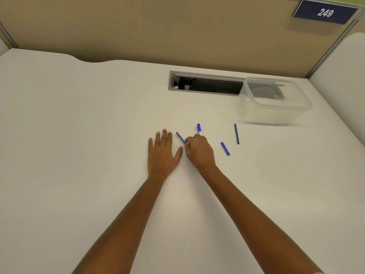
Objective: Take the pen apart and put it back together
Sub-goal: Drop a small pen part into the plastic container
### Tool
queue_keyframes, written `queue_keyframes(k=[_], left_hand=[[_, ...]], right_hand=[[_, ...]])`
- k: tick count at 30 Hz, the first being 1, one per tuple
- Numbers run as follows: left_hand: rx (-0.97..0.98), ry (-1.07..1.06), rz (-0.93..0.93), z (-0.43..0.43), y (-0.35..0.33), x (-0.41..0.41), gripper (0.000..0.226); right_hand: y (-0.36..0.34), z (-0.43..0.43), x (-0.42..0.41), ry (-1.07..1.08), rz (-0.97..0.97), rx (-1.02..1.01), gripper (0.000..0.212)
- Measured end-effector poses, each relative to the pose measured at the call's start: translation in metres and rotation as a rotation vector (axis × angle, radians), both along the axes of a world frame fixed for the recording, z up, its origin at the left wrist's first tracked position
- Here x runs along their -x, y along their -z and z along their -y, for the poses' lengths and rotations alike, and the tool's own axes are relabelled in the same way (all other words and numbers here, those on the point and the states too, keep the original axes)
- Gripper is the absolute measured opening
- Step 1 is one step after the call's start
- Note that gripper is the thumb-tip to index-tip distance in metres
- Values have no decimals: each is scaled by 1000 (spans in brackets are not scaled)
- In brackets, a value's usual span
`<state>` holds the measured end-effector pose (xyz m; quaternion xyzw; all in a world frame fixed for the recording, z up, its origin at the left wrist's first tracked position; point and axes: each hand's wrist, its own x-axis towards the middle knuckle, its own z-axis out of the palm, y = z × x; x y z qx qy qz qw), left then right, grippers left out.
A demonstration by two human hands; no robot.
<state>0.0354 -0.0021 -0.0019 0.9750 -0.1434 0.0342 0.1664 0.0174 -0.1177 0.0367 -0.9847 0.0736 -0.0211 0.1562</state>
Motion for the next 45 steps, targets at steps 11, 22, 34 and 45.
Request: queue_keyframes(k=[11, 22, 34, 45], left_hand=[[0, -5, 9, 3, -3, 2, 59], [-30, 9, -68, 40, -9, -13, 55], [-6, -46, -15, 55, -5, -20, 52], [50, -63, 45, 59, -10, -15, 71]], right_hand=[[-35, 51, 16, 85, 219, -135, 24], [-88, 161, -10, 137, 417, 53, 17], [-96, 273, -82, 232, 106, 211, 18], [-72, 288, -132, 218, -513, 299, 31]])
